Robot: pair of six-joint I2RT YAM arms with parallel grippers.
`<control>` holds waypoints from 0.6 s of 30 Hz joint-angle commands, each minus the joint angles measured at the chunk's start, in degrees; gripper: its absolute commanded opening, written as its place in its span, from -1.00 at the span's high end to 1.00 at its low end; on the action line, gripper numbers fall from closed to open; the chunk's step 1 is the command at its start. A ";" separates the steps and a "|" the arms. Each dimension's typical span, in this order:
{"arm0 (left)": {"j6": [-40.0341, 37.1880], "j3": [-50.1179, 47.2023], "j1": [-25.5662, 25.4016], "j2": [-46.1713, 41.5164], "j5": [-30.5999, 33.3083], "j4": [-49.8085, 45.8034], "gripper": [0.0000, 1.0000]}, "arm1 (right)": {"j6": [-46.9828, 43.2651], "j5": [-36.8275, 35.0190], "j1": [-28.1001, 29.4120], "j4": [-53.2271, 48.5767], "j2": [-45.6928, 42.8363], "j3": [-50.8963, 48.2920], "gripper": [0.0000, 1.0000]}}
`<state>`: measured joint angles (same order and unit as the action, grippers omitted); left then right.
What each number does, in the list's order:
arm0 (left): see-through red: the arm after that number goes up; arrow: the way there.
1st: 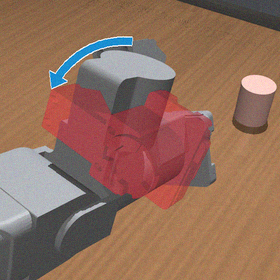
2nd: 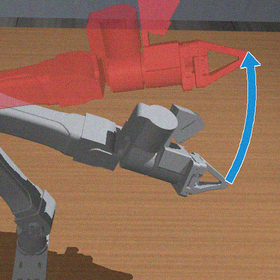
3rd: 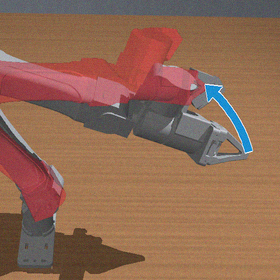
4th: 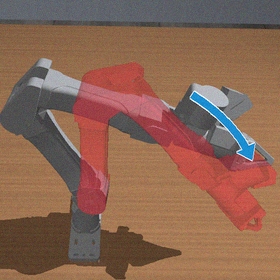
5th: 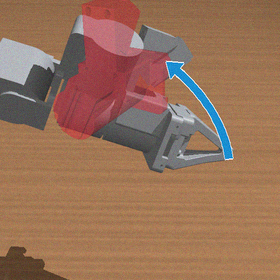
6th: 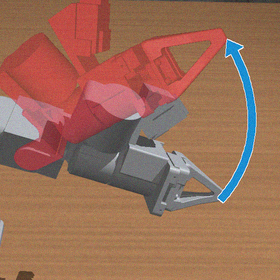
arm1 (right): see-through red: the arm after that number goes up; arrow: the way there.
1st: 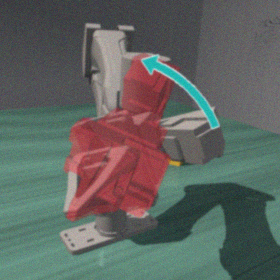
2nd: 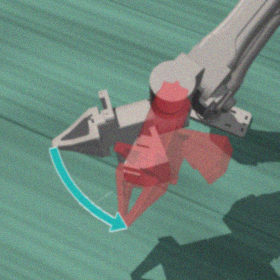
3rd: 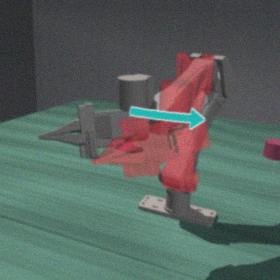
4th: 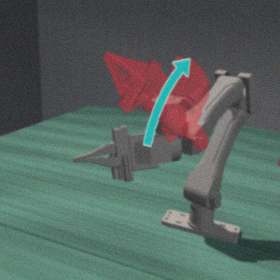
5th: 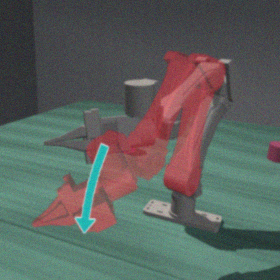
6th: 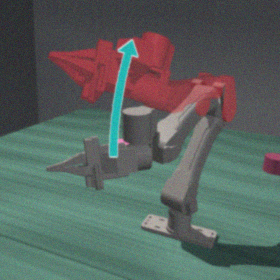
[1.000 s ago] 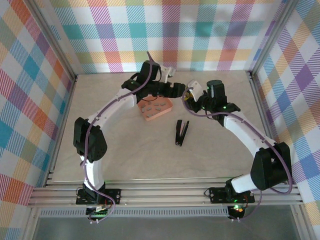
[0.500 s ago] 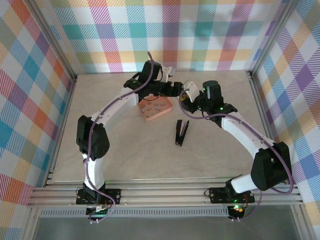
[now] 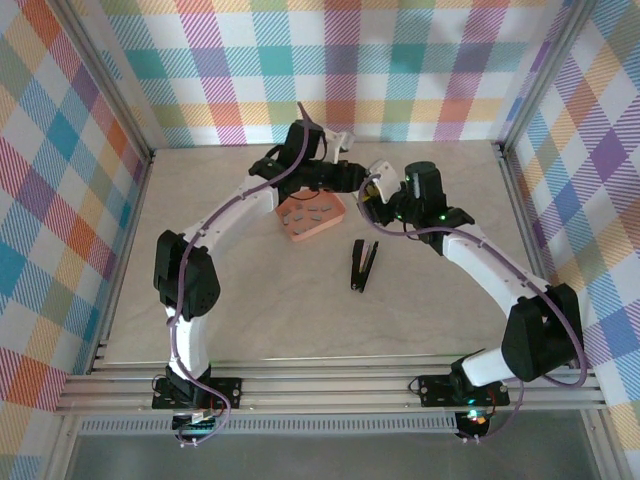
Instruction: Load the staples into the stapler
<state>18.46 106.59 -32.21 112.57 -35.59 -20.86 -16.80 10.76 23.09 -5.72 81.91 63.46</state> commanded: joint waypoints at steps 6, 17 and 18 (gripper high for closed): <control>-11.26 -3.15 4.13 -5.14 -6.80 0.78 1.00 | 5.91 10.55 -3.25 -2.73 -3.39 1.67 -0.28; -46.05 0.27 5.44 -7.46 -19.28 -13.50 1.00 | -2.79 28.24 -10.79 -18.21 -5.03 6.02 -0.31; -48.57 0.68 5.40 -7.50 -20.50 -14.95 1.00 | -5.04 28.44 -10.79 -19.96 -5.01 6.47 -0.31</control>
<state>-16.69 103.70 -26.35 109.06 -47.90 -31.62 -14.87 33.43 12.21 -17.82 78.26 67.40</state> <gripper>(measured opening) 0.371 0.657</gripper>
